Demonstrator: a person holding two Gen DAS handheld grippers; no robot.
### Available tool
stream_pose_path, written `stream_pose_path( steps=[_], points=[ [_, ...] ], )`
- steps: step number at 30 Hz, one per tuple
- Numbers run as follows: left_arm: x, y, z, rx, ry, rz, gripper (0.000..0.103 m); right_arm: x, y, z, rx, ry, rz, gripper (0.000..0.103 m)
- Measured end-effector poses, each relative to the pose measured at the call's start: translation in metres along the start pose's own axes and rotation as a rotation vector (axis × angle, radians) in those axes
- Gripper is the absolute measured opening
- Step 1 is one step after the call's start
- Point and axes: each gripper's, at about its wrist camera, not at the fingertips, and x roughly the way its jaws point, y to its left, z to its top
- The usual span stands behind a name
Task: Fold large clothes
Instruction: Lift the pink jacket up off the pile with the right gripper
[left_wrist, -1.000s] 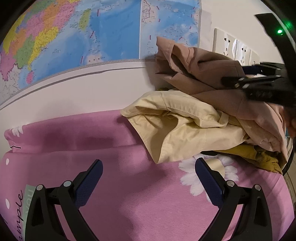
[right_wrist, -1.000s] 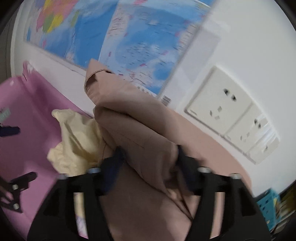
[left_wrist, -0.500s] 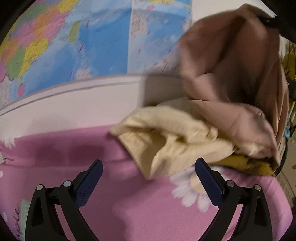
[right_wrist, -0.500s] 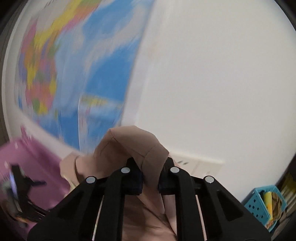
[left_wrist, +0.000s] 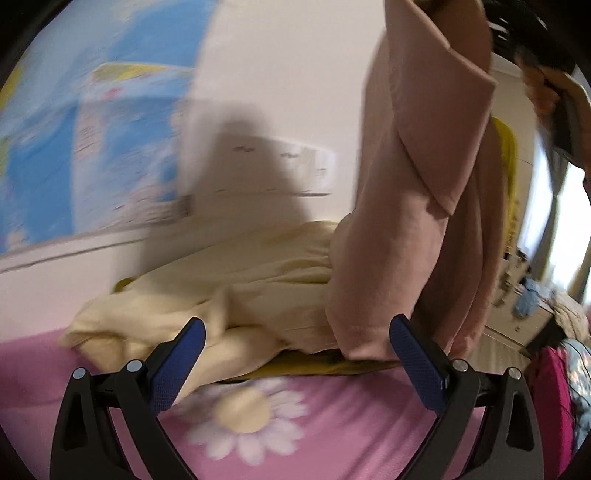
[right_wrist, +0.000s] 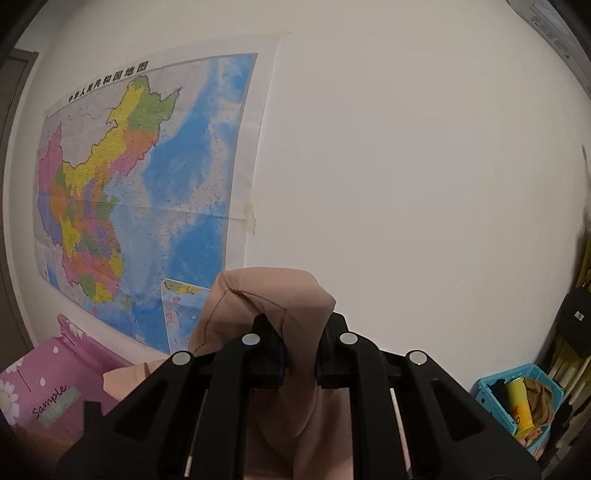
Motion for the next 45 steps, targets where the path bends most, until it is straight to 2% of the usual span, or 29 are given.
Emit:
stream_pose_path(
  steps=[2,7,10,11,12,14,16,17,18,20,25,30,34,36,39,45],
  points=[
    [0.005,-0.017,0.002,0.049,-0.015,-0.067,0.096,-0.007,0.001,0.001,-0.003,0.001,-0.003,0.011],
    [0.019,-0.051,-0.006,0.163,0.005,-0.142,0.096,-0.023,-0.001,-0.001,0.012,0.020,-0.005,0.011],
    [0.031,-0.062,-0.004,0.185,0.016,-0.099,0.094,-0.034,-0.001,-0.005,0.016,0.023,-0.009,0.011],
    [0.038,-0.060,-0.001,0.165,0.018,-0.077,0.082,-0.039,-0.001,-0.007,0.017,0.022,-0.007,0.011],
    [0.042,-0.058,0.001,0.153,0.019,-0.062,0.053,-0.044,-0.001,-0.008,0.020,0.022,-0.008,0.011],
    [0.057,-0.048,0.011,0.091,0.059,-0.069,0.017,-0.054,0.000,-0.009,0.015,0.023,-0.018,0.011],
    [0.053,-0.036,0.024,0.031,0.050,-0.050,0.014,-0.067,-0.001,-0.010,0.010,0.020,-0.032,0.011],
    [0.049,-0.034,0.030,0.015,0.038,-0.067,0.012,-0.077,-0.002,-0.010,0.010,0.012,-0.038,0.011],
    [0.036,-0.031,0.039,-0.014,0.001,-0.099,0.011,-0.091,-0.004,-0.010,0.017,-0.002,-0.038,0.011],
    [0.017,-0.031,0.055,-0.019,-0.052,-0.087,0.011,-0.121,-0.009,-0.006,0.036,-0.043,-0.036,0.011],
    [-0.066,-0.029,0.103,-0.060,-0.239,-0.067,0.010,-0.200,-0.013,0.004,0.042,-0.150,-0.026,0.011],
    [-0.184,-0.034,0.129,0.013,-0.394,0.040,0.011,-0.251,-0.010,-0.004,0.075,-0.176,0.037,0.011],
    [-0.265,-0.038,0.130,0.069,-0.447,0.138,0.011,-0.267,0.009,-0.019,0.078,-0.174,0.126,0.011],
    [-0.298,-0.046,0.124,0.105,-0.457,0.214,0.011,-0.273,0.023,-0.029,0.087,-0.179,0.198,0.011],
    [-0.355,-0.067,0.113,0.155,-0.446,0.341,0.011,-0.277,0.042,-0.039,0.099,-0.166,0.280,0.011],
    [-0.446,-0.081,0.084,0.155,-0.430,0.499,0.011,-0.288,0.100,-0.052,0.078,-0.204,0.465,0.012]
  ],
)
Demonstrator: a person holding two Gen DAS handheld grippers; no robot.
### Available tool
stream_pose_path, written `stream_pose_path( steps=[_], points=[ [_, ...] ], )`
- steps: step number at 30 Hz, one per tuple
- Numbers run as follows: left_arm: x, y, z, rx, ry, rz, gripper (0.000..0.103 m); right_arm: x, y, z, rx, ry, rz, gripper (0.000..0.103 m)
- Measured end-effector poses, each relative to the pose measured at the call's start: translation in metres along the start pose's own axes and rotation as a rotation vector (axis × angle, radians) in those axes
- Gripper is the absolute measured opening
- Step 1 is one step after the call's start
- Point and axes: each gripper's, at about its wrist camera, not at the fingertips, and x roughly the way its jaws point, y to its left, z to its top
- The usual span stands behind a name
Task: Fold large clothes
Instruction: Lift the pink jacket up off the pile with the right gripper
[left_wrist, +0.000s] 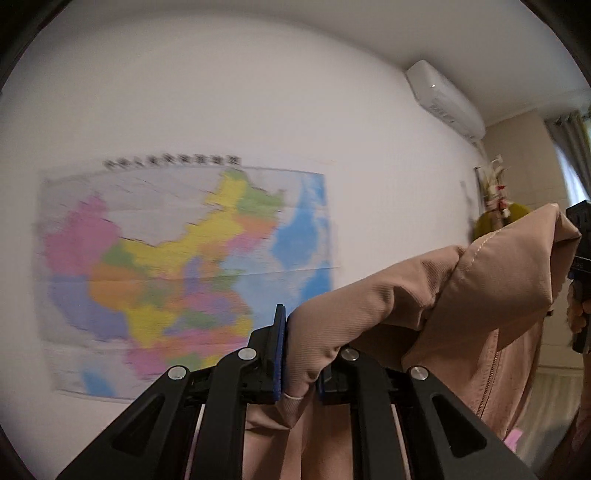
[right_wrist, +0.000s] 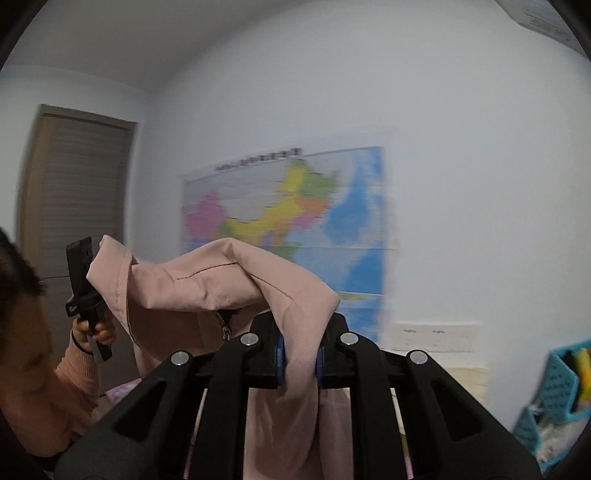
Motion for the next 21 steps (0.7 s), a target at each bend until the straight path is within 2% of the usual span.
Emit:
stream_pose_path(
  steps=[3,5,7,11,14,17,18,19,21],
  points=[
    [-0.029,0.010,0.004,0.022,0.010,0.079,0.011,0.013,0.012,0.000,0.000,-0.028,0.065,0.013],
    [-0.024,0.018,0.001,0.046,0.050,0.144,0.012,0.036,0.005,-0.002,0.036,-0.013,0.086,0.013],
    [0.001,0.030,-0.006,0.042,0.110,0.173,0.012,0.070,-0.005,-0.010,0.085,0.032,0.105,0.013],
    [0.075,0.071,-0.048,-0.017,0.285,0.223,0.012,0.156,-0.034,-0.043,0.181,0.146,0.126,0.013],
    [0.136,0.106,-0.106,-0.070,0.460,0.262,0.012,0.236,-0.059,-0.086,0.251,0.277,0.116,0.013],
    [0.202,0.135,-0.186,-0.118,0.655,0.283,0.012,0.310,-0.085,-0.145,0.346,0.431,0.087,0.013],
    [0.214,0.140,-0.203,-0.127,0.695,0.284,0.011,0.336,-0.092,-0.171,0.381,0.494,0.081,0.013],
    [0.237,0.146,-0.236,-0.127,0.769,0.286,0.011,0.351,-0.097,-0.193,0.393,0.546,0.059,0.013],
    [0.263,0.156,-0.283,-0.147,0.867,0.286,0.011,0.375,-0.106,-0.230,0.443,0.624,0.047,0.013]
  ],
)
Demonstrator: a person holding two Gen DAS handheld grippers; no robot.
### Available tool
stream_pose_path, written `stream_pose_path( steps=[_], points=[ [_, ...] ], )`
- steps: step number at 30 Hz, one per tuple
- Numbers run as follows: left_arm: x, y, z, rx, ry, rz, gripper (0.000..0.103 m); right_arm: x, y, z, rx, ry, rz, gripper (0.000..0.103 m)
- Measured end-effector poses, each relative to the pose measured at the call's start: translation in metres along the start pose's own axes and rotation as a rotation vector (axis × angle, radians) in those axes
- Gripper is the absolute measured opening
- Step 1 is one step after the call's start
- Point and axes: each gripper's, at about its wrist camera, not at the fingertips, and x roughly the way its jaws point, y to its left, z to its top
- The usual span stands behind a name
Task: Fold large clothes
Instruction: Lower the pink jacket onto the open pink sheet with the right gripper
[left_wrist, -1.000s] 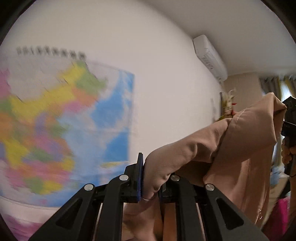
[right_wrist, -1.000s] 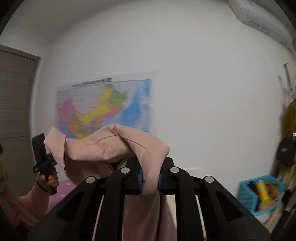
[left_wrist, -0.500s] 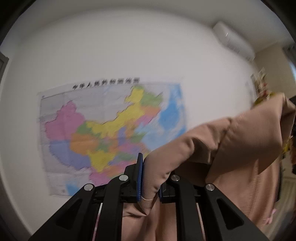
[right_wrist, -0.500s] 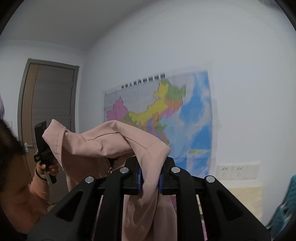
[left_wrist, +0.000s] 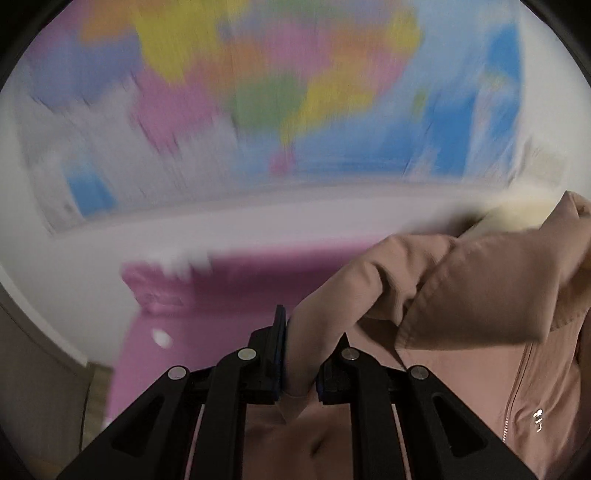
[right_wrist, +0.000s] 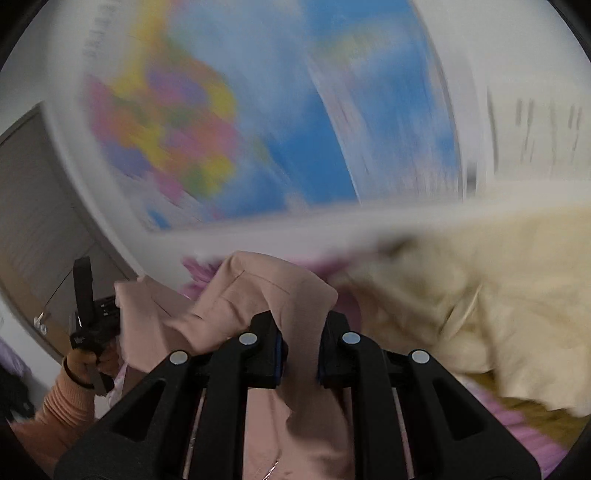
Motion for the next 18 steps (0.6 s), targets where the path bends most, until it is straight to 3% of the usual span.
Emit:
stream_pose_path(
  steps=[3,5,10,13,15,18],
  points=[
    [0.047,0.007,-0.003,-0.028,0.087,-0.031,0.011,0.045,-0.032,-0.009,0.077,0.081,-0.033,0.013],
    [0.066,0.012,-0.004,-0.033,0.127,-0.068,0.013,0.055,-0.044,-0.007,0.094,0.088,-0.068,0.013],
    [0.091,0.025,0.007,-0.084,0.185,-0.108,0.033,0.071,-0.057,0.008,0.116,0.125,-0.145,0.028],
    [0.088,0.031,0.010,-0.102,0.161,-0.119,0.051,0.064,-0.039,0.014,0.017,0.068,-0.225,0.040],
    [0.082,0.034,0.011,-0.110,0.131,-0.154,0.053,0.057,-0.024,0.015,-0.074,0.019,-0.287,0.064],
    [0.066,0.031,0.011,-0.082,0.090,-0.205,0.060,0.064,0.013,0.006,-0.271,0.041,-0.316,0.064]
  ],
)
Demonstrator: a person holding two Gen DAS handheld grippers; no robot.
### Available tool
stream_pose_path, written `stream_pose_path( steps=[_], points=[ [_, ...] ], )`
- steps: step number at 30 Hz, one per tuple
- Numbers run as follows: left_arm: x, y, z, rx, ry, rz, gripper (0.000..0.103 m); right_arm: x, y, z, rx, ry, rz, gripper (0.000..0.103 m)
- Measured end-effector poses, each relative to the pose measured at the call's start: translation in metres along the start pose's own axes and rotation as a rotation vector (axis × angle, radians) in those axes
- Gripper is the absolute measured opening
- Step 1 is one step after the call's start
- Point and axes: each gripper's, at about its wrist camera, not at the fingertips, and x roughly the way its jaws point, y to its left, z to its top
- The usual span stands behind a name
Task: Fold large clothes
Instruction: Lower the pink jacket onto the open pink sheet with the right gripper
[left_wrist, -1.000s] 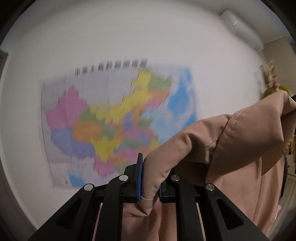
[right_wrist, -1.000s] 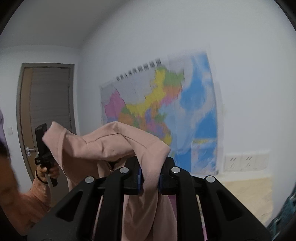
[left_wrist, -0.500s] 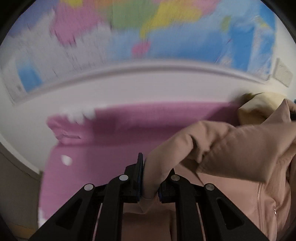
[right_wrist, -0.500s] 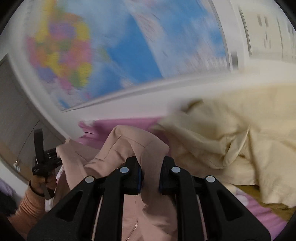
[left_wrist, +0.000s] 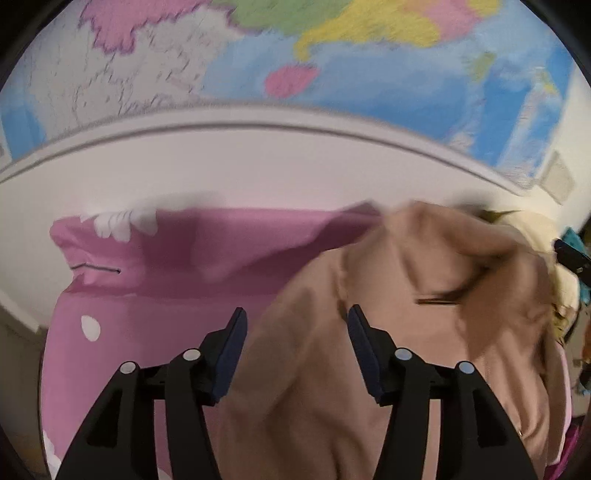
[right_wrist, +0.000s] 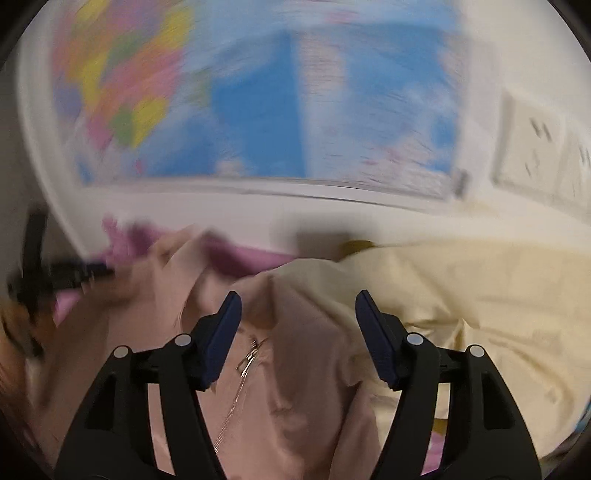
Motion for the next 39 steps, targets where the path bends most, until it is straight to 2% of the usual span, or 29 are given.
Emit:
stream_pose_path(
  steps=[4,8,9,10,11,12,13,14,16,18,20,22,24,25,29,31,32,34,39],
  points=[
    [-0.013,-0.019,-0.005,0.079,-0.016,-0.020,0.061,0.022,0.037,-0.005,-0.189,0.046,-0.098,0.065],
    [-0.024,-0.027,-0.015,0.121,-0.020,-0.024,0.066,0.060,0.045,-0.005,-0.255,0.104,-0.213,0.065],
    [-0.026,-0.026,-0.017,0.125,-0.023,-0.027,0.067,0.067,0.044,-0.004,-0.260,0.116,-0.217,0.058],
    [-0.029,-0.025,-0.020,0.132,-0.025,-0.020,0.067,0.075,0.041,0.000,-0.255,0.128,-0.230,0.025],
    [-0.032,-0.023,-0.023,0.138,-0.027,-0.007,0.068,0.079,0.034,0.004,-0.232,0.145,-0.229,0.020],
    [-0.033,-0.019,-0.025,0.141,-0.028,0.003,0.068,0.078,0.026,0.009,-0.178,0.149,-0.189,0.019],
    [-0.037,-0.017,-0.027,0.137,-0.031,0.019,0.068,0.073,0.004,0.018,-0.041,0.133,-0.098,0.017],
    [-0.040,-0.012,-0.029,0.126,-0.033,0.022,0.068,0.069,-0.014,0.021,0.050,0.122,-0.053,0.017],
    [-0.047,-0.001,-0.032,0.100,-0.041,0.021,0.068,0.070,-0.048,0.019,0.255,0.124,0.031,0.017],
    [-0.051,0.011,-0.037,0.074,-0.049,0.029,0.068,0.076,-0.065,0.010,0.368,0.152,0.074,0.020],
    [-0.057,0.022,-0.044,0.047,-0.050,0.028,0.069,0.071,-0.060,0.008,0.336,0.137,0.042,0.028],
    [-0.060,0.027,-0.051,0.041,-0.047,0.039,0.069,0.053,-0.045,0.007,0.287,0.072,0.024,0.039],
    [-0.061,0.027,-0.055,0.045,-0.046,0.049,0.070,0.036,-0.026,0.008,0.229,0.010,0.060,0.040],
    [-0.062,0.027,-0.057,0.047,-0.048,0.049,0.070,0.029,-0.009,0.008,0.181,-0.006,0.106,0.040],
    [-0.066,0.024,-0.058,0.054,-0.076,0.034,0.074,0.051,0.037,0.007,0.055,0.092,0.168,0.042],
    [-0.067,0.019,-0.058,0.062,-0.088,0.026,0.074,0.079,0.052,0.002,0.022,0.166,0.146,0.042],
    [-0.067,0.017,-0.058,0.065,-0.090,0.023,0.074,0.089,0.057,-0.001,0.024,0.190,0.137,0.040],
    [-0.068,0.015,-0.060,0.073,-0.088,0.021,0.074,0.107,0.049,-0.002,0.054,0.226,0.133,0.004],
    [-0.073,0.027,-0.076,0.075,-0.070,0.029,0.074,0.074,-0.020,0.000,0.276,0.100,0.125,0.002]
  ],
)
